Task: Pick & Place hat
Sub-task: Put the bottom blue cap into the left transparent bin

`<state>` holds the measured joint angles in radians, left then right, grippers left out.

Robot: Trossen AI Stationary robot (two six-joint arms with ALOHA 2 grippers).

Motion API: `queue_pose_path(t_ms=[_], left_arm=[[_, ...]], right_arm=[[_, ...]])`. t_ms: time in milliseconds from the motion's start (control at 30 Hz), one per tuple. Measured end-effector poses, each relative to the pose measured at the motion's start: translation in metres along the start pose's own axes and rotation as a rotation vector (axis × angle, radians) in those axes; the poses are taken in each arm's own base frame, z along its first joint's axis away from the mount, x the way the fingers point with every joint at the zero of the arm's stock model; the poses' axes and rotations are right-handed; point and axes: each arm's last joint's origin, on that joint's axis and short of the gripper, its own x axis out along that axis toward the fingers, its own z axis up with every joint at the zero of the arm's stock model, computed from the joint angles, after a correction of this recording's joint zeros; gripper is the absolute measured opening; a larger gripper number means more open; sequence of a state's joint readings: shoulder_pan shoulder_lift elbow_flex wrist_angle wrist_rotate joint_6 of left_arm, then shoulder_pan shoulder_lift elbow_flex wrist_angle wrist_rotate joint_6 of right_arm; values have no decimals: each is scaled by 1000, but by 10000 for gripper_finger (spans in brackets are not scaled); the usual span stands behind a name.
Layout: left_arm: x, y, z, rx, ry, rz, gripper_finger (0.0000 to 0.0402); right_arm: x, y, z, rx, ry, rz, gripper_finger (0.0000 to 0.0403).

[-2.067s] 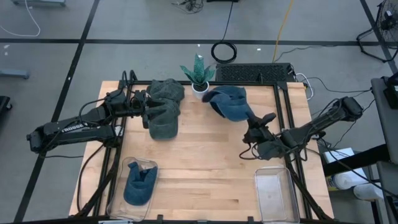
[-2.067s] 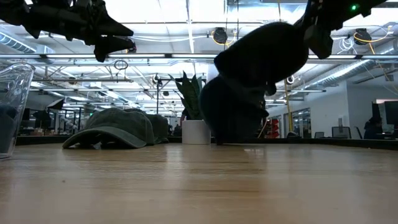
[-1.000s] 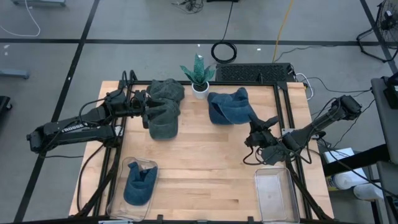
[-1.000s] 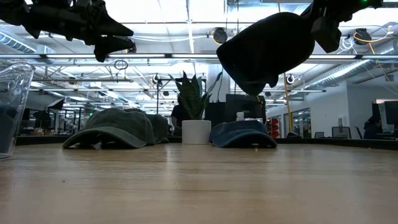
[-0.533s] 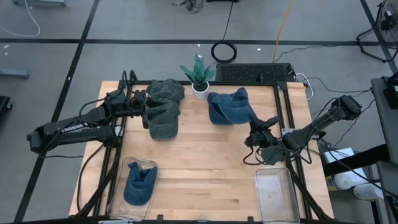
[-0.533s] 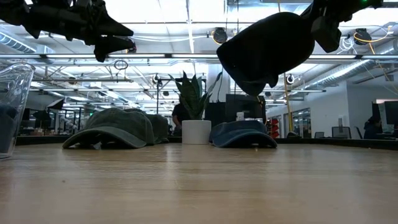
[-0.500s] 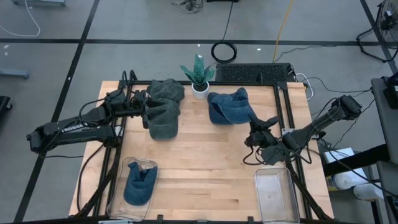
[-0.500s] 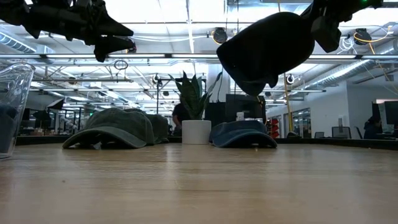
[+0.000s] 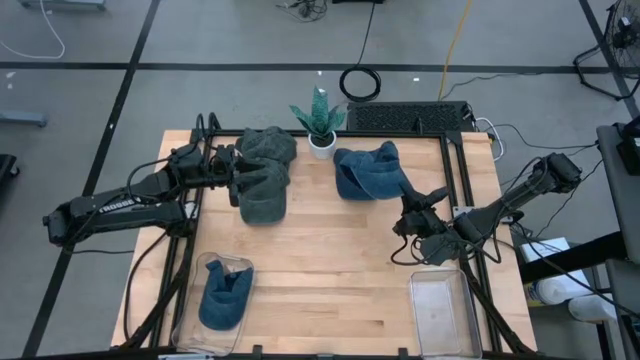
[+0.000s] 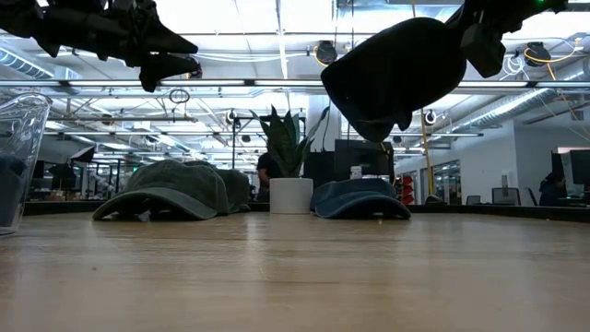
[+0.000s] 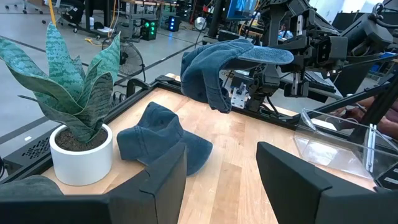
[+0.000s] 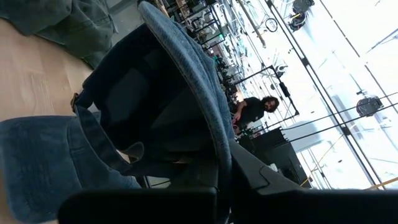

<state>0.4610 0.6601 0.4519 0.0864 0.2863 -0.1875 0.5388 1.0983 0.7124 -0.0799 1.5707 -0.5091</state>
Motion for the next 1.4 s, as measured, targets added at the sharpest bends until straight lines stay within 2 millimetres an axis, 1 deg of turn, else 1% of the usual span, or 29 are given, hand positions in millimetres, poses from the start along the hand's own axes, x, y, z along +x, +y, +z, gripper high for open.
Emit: queue_pose_path(t_ms=[833,900,1033,1133,1333,1400], left_arm=[[0,0,1,0,-12,18,205],[0,1,2,10,-27,40,205],[0,2,3,102,-34,93,205],[0,3,3,136,-33,102,205],[0,3,3,134,-34,101,205],[0,2,4,102,-46,95,205]], right_arm=[[0,0,0,1,-2,4,0],[0,0,0,1,-2,4,0],[0,0,0,-1,-2,4,0],[0,0,0,3,-2,5,0],[0,2,1,15,-33,61,0],[0,2,1,13,-43,78,0]])
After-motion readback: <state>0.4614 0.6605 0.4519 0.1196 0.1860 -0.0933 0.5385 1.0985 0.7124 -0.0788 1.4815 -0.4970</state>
